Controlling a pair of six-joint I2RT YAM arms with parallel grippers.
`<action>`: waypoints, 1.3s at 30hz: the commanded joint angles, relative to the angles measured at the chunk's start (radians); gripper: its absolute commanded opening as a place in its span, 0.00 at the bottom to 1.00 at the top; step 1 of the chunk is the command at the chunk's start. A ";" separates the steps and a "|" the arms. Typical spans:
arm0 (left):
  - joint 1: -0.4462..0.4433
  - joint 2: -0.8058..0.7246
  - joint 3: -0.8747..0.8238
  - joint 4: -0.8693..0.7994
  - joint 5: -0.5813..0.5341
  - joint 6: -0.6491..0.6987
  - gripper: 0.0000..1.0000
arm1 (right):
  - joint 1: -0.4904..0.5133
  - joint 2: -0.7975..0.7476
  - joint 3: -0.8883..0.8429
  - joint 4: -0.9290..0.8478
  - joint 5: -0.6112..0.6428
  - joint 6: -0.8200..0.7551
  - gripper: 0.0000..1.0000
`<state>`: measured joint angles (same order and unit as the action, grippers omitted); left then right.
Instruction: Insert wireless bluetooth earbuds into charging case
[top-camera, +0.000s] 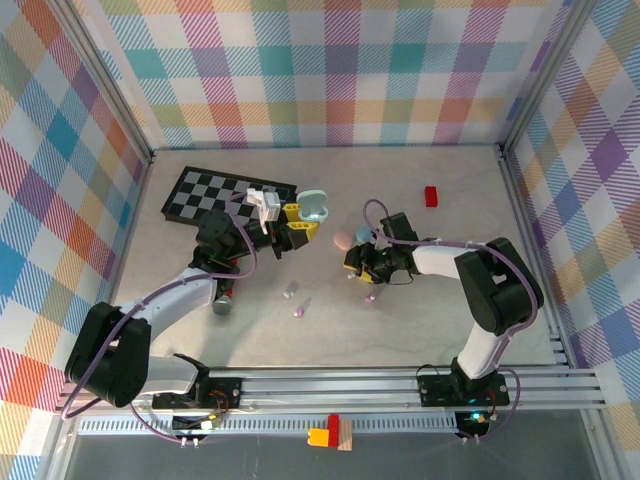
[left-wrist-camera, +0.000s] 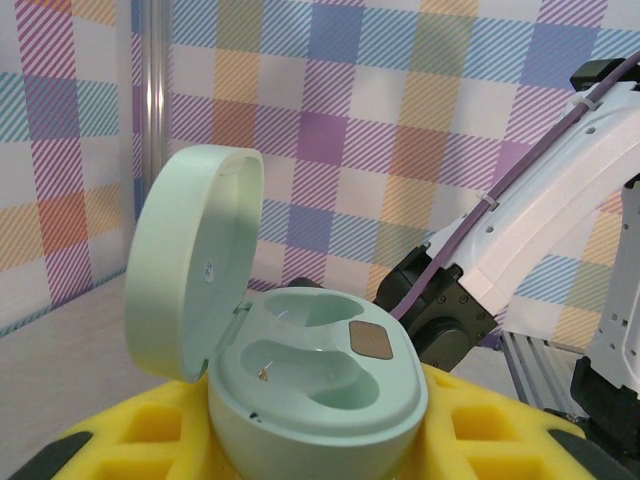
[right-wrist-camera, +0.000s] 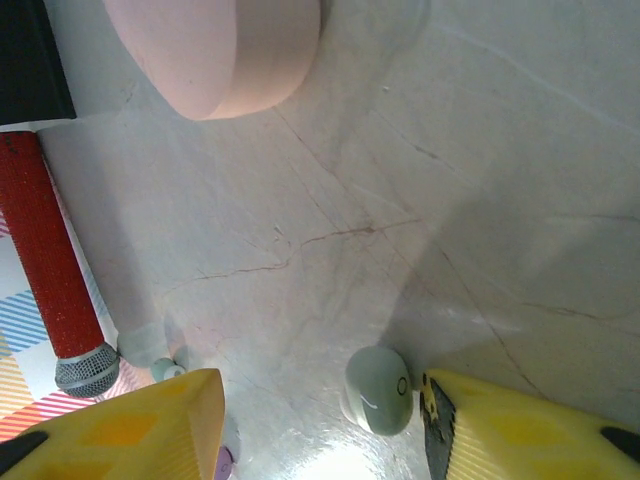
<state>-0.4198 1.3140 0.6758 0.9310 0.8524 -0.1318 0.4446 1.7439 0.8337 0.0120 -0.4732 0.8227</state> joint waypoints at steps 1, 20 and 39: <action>0.010 -0.029 0.007 0.004 0.014 0.021 0.35 | 0.002 0.017 0.025 0.029 -0.028 -0.014 0.53; 0.010 -0.025 0.007 -0.001 0.019 0.023 0.35 | 0.003 0.060 0.032 0.048 -0.069 -0.005 0.47; 0.010 -0.018 0.008 0.000 0.024 0.024 0.35 | 0.019 0.078 0.065 0.014 -0.087 -0.034 0.33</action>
<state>-0.4198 1.3113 0.6758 0.9173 0.8532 -0.1181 0.4541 1.8099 0.8680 0.0452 -0.5369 0.8215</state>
